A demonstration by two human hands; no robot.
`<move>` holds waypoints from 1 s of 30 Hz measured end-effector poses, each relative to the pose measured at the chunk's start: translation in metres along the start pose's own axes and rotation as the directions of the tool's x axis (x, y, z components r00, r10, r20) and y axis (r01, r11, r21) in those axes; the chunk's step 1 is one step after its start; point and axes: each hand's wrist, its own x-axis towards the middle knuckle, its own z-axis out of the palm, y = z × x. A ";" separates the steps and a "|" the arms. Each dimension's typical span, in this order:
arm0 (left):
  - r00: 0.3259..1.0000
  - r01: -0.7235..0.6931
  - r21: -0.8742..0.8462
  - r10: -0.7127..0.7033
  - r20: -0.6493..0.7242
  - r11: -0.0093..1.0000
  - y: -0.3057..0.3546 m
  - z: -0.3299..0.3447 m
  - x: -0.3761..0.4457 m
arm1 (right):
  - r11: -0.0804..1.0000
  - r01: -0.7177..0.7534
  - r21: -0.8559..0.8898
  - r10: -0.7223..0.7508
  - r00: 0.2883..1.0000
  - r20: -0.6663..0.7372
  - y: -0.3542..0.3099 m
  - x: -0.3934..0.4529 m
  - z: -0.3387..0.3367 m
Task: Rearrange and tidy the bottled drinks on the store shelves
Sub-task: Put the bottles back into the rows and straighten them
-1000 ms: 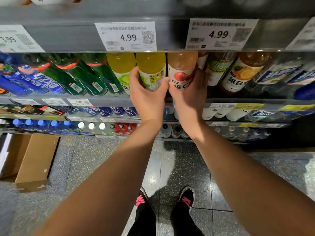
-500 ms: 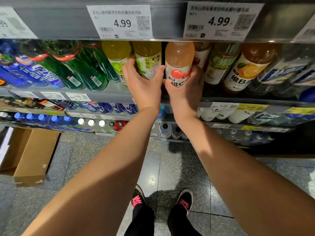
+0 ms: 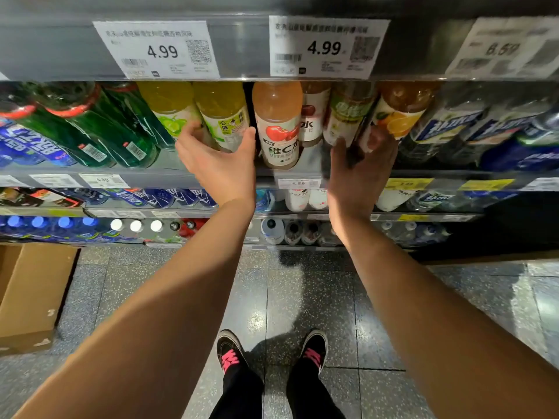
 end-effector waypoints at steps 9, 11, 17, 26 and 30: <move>0.988 -0.062 -0.168 0.084 0.126 0.984 0.029 0.002 -0.069 | 0.997 0.028 -0.075 -0.018 0.990 0.138 -0.006 0.010 0.009; 0.985 -0.044 -0.182 0.073 0.158 0.982 0.030 0.004 -0.072 | 0.998 0.024 -0.059 -0.017 0.991 0.131 -0.005 0.019 0.012; 0.987 -0.015 -0.203 0.048 0.157 0.979 0.032 0.000 -0.074 | 0.998 0.010 -0.061 -0.006 0.998 0.058 -0.001 0.026 0.025; 0.975 0.074 -0.211 -0.026 0.220 0.975 0.028 0.001 -0.063 | 0.984 -0.180 0.000 0.180 0.982 0.061 -0.008 0.019 0.041; 0.968 0.050 -0.196 0.000 0.251 0.979 0.029 -0.002 -0.054 | 0.989 -0.147 0.009 0.146 0.987 0.073 -0.010 0.029 0.035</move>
